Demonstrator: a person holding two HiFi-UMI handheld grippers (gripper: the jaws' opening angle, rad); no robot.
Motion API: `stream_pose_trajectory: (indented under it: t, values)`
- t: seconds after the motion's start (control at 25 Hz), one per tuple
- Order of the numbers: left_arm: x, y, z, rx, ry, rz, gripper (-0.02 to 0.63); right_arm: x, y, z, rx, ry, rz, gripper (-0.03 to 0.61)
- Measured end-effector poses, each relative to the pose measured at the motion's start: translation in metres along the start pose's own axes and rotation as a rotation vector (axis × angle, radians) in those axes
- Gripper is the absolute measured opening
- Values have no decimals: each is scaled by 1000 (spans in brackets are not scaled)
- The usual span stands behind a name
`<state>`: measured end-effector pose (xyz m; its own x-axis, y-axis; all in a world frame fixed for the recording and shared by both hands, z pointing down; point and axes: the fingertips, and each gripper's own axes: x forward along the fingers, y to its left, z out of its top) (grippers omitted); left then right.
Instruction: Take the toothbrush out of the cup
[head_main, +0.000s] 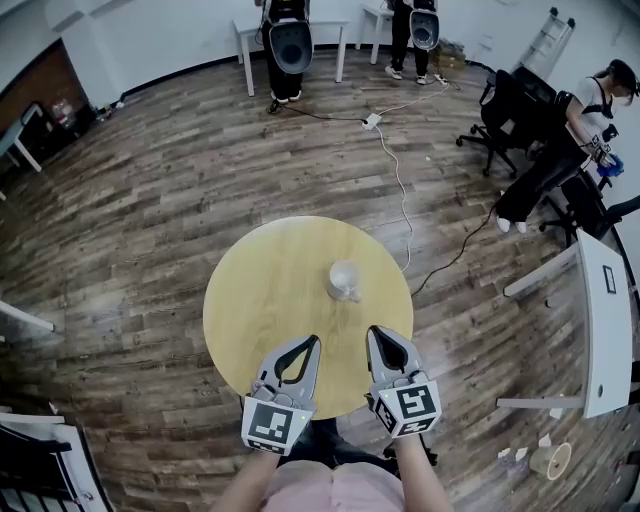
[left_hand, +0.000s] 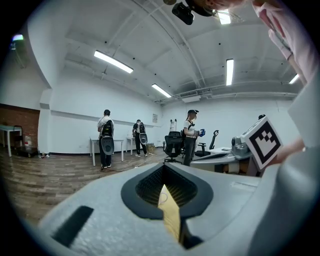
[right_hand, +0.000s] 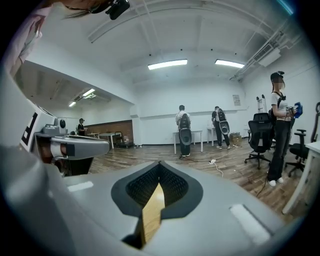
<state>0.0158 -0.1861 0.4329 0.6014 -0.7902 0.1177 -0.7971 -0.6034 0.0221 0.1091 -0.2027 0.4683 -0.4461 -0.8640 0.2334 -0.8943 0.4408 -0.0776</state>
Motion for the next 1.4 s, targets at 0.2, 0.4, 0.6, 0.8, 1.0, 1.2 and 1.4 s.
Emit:
stream_pose_trajectory:
  t: [0.2,0.4,0.6,0.8,1.0,1.2,1.4]
  values:
    - [34,16,-22,-24,104,-11,-3,53,-12,-24,-4,62,39,122]
    - [52,36,-43,-54,148,-1,-3,104,-15,-56,-40,137,83,206]
    - [60,55,-54,-80,126,31,-3,148,-13,-71,-172,195,96,222]
    - [59,69,-67,-131,157,51,-3,187,-16,-74,-257,246,74,224]
    - [56,78,-72,-145,163,63,-3,213,-26,-76,-243,284,47,224]
    - [55,84,-74,-153,164,73,-3,221,-31,-82,-268,318,26,115]
    - [58,89,-73,-156,152,79,-3,221,-34,-78,-287,310,10,43]
